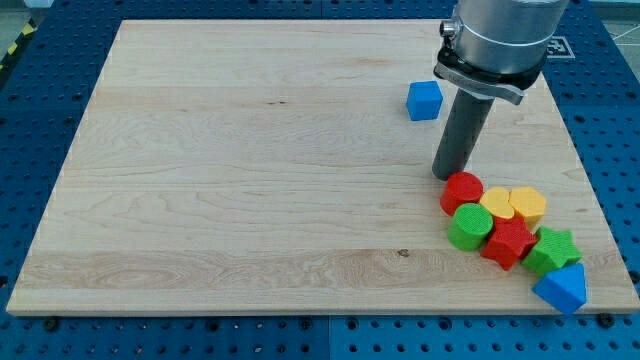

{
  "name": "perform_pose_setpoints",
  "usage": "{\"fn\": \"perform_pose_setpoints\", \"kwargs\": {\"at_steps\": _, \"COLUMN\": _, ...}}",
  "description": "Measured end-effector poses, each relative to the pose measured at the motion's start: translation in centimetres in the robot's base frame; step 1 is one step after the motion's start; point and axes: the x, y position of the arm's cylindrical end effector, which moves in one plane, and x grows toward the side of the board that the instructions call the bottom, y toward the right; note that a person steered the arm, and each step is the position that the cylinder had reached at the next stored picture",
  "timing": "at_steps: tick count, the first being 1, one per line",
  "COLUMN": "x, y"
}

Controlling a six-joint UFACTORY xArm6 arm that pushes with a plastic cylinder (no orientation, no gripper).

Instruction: Move your arm towards the top right

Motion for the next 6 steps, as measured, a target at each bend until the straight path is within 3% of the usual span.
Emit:
{"fn": "perform_pose_setpoints", "kwargs": {"at_steps": 1, "x": 0.1, "y": 1.0}}
{"fn": "perform_pose_setpoints", "kwargs": {"at_steps": 2, "x": -3.0, "y": 1.6}}
{"fn": "perform_pose_setpoints", "kwargs": {"at_steps": 4, "x": -17.8, "y": 4.5}}
{"fn": "perform_pose_setpoints", "kwargs": {"at_steps": 5, "x": -20.2, "y": 3.8}}
{"fn": "perform_pose_setpoints", "kwargs": {"at_steps": 6, "x": -19.6, "y": -1.0}}
